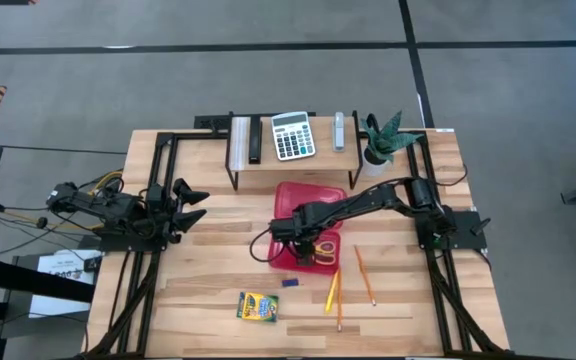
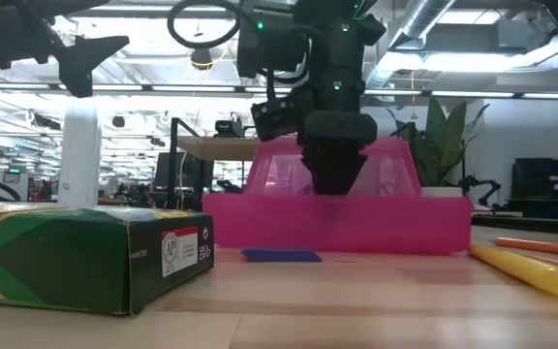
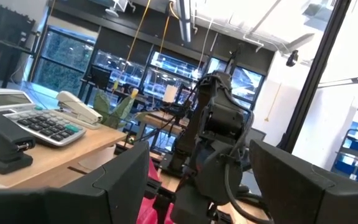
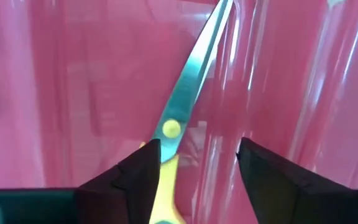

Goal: Pack school essentials
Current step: Put the yellow pen into the red supply box

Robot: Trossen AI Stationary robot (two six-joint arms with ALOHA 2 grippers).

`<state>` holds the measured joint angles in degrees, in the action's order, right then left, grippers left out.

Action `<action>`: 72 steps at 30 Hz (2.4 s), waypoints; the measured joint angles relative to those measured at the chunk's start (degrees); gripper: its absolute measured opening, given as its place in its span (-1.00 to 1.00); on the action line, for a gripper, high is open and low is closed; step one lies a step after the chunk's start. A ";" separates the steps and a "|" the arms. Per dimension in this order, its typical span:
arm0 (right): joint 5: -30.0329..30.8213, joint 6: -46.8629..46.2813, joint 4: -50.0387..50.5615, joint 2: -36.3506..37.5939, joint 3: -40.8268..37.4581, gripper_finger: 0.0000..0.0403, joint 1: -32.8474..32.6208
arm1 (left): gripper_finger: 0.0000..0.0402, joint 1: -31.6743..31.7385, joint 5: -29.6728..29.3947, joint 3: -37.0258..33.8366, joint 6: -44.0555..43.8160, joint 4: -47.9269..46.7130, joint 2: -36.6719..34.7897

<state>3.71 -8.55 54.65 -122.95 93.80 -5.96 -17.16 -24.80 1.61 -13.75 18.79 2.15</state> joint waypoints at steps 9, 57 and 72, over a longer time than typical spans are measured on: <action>0.75 -1.92 6.03 -0.03 6.28 0.24 -1.35 | 0.31 0.00 0.00 0.00 0.02 -0.11 0.00; 1.83 7.44 10.82 -0.14 5.53 0.23 -27.06 | 0.31 0.00 -0.51 0.04 0.63 -0.04 -0.01; -0.64 9.74 6.40 -0.20 0.29 0.24 -25.55 | 0.31 0.01 -1.27 0.04 0.63 -0.04 -0.02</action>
<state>3.08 1.19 61.05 -123.14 94.09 -31.51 -17.15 -26.07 1.65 -13.13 18.74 2.14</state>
